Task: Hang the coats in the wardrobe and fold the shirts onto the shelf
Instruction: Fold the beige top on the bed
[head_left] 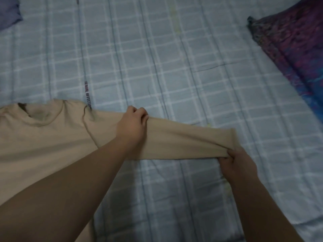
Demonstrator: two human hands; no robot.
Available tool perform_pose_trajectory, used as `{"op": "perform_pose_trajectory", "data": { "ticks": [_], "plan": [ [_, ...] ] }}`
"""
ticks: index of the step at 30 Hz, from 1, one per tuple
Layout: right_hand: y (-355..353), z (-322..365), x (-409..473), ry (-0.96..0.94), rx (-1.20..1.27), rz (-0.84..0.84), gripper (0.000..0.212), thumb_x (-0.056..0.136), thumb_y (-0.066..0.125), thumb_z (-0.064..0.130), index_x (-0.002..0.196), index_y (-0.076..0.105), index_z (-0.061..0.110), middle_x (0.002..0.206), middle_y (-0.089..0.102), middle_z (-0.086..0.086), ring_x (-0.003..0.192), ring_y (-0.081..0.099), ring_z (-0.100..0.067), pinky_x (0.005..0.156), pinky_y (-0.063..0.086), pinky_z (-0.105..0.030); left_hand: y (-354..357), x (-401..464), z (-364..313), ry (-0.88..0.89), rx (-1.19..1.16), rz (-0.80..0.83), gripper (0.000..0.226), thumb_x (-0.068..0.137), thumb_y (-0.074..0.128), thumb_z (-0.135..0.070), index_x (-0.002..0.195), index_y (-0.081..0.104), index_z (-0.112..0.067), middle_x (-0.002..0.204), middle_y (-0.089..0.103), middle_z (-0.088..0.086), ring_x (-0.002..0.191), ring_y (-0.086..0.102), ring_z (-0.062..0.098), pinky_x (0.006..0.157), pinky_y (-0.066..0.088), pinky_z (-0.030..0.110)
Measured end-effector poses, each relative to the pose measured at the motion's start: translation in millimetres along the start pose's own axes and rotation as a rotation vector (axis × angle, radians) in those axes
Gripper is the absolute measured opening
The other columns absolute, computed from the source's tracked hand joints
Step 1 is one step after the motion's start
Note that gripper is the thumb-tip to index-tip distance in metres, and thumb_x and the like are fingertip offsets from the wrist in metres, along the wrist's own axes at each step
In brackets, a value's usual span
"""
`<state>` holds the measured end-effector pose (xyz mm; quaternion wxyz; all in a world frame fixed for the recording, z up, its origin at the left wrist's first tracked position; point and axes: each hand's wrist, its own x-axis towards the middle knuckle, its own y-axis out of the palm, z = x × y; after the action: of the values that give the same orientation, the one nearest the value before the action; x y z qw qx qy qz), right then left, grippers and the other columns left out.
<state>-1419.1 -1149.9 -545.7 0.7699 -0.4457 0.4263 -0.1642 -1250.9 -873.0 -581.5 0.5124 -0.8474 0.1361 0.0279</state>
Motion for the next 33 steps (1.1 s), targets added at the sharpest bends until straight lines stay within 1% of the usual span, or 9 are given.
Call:
{"op": "perform_pose_trajectory", "data": {
  "ticks": [5, 9, 12, 15, 18, 22, 24, 28, 33],
  "plan": [
    [-9.5, 15.5, -18.5, 0.059, 0.209, -0.106, 0.043, 0.081, 0.073, 0.03, 0.118, 0.069, 0.008, 0.122, 0.067, -0.017, 0.118, 0.059, -0.035, 0.101, 0.042, -0.034, -7.1, -5.5, 1.1, -0.019, -0.119, -0.005, 0.019, 0.091, 0.053, -0.025, 0.11, 0.054, -0.025, 0.115, 0.047, 0.002, 0.094, 0.058, 0.023, 0.082, 0.048, 0.036],
    [-13.6, 46.6, -55.0, -0.024, 0.462, -0.203, 0.034, 0.082, 0.068, 0.033, 0.115, 0.069, 0.021, 0.112, 0.071, 0.006, 0.116, 0.062, -0.017, 0.1, 0.04, -0.025, -37.9, -15.7, 11.8, -0.009, -0.24, -0.053, 0.031, 0.089, 0.05, -0.015, 0.119, 0.052, -0.021, 0.121, 0.049, 0.003, 0.095, 0.058, 0.022, 0.084, 0.046, 0.034],
    [-6.8, 99.1, -92.8, -0.149, 0.618, -0.245, 0.029, 0.09, 0.061, 0.032, 0.119, 0.066, 0.03, 0.117, 0.067, 0.02, 0.119, 0.055, -0.001, 0.105, 0.037, -0.02, -72.4, -27.0, 34.7, -0.004, -0.321, -0.112, 0.033, 0.088, 0.048, -0.01, 0.119, 0.053, -0.021, 0.118, 0.052, -0.003, 0.086, 0.055, 0.013, 0.079, 0.043, 0.028],
    [18.0, 173.6, -145.3, -0.294, 0.877, -0.16, 0.028, 0.091, 0.056, 0.025, 0.115, 0.068, 0.034, 0.113, 0.067, 0.023, 0.111, 0.058, 0.003, 0.097, 0.039, -0.013, -110.6, -45.5, 77.6, -0.042, -0.365, -0.163, 0.034, 0.086, 0.049, -0.008, 0.117, 0.054, -0.023, 0.114, 0.055, -0.008, 0.073, 0.045, 0.004, 0.075, 0.035, 0.02],
    [66.8, 241.9, -206.9, -0.389, 0.885, -0.061, 0.032, 0.088, 0.055, 0.003, 0.116, 0.069, 0.008, 0.125, 0.065, 0.004, 0.116, 0.055, -0.007, 0.091, 0.03, -0.001, -154.5, -71.7, 140.1, -0.099, -0.389, -0.191, 0.035, 0.085, 0.05, -0.007, 0.116, 0.055, -0.024, 0.114, 0.058, -0.008, 0.068, 0.044, 0.002, 0.073, 0.033, 0.018],
    [137.1, 334.6, -292.5, -0.444, 1.102, 0.124, 0.033, 0.094, 0.054, 0.006, 0.107, 0.065, 0.034, 0.109, 0.071, 0.019, 0.107, 0.063, 0.002, 0.092, 0.046, -0.015, -224.3, -114.4, 241.4, -0.185, -0.359, -0.246, 0.035, 0.084, 0.049, -0.007, 0.113, 0.054, -0.026, 0.108, 0.058, -0.01, 0.07, 0.048, 0.006, 0.074, 0.035, 0.024],
    [176.2, 372.1, -325.8, -0.482, 1.06, 0.196, 0.039, 0.095, 0.053, 0.007, 0.118, 0.061, 0.038, 0.125, 0.066, 0.011, 0.119, 0.058, -0.002, 0.105, 0.044, -0.024, -255.9, -134.1, 293.3, -0.213, -0.345, -0.265, 0.035, 0.084, 0.049, -0.006, 0.112, 0.053, -0.026, 0.109, 0.057, -0.013, 0.078, 0.05, 0.01, 0.076, 0.035, 0.024],
    [257.7, 421.0, -367.1, -0.544, 0.891, 0.258, 0.045, 0.097, 0.046, -0.002, 0.133, 0.057, 0.023, 0.137, 0.058, 0.007, 0.128, 0.05, -0.001, 0.115, 0.034, -0.027, -293.7, -159.9, 389.1, -0.264, -0.36, -0.259, 0.034, 0.084, 0.048, -0.006, 0.11, 0.052, -0.028, 0.11, 0.057, -0.012, 0.087, 0.056, 0.014, 0.076, 0.039, 0.028],
    [343.6, 451.3, -384.8, -0.575, 0.549, 0.287, 0.046, 0.098, 0.043, 0.002, 0.141, 0.051, 0.018, 0.144, 0.053, 0.002, 0.134, 0.045, -0.01, 0.116, 0.027, -0.022, -306.5, -171.5, 472.6, -0.32, -0.375, -0.173, 0.034, 0.085, 0.048, -0.008, 0.112, 0.051, -0.028, 0.113, 0.056, -0.01, 0.07, 0.054, 0.01, 0.071, 0.04, 0.028]
  ]
}}
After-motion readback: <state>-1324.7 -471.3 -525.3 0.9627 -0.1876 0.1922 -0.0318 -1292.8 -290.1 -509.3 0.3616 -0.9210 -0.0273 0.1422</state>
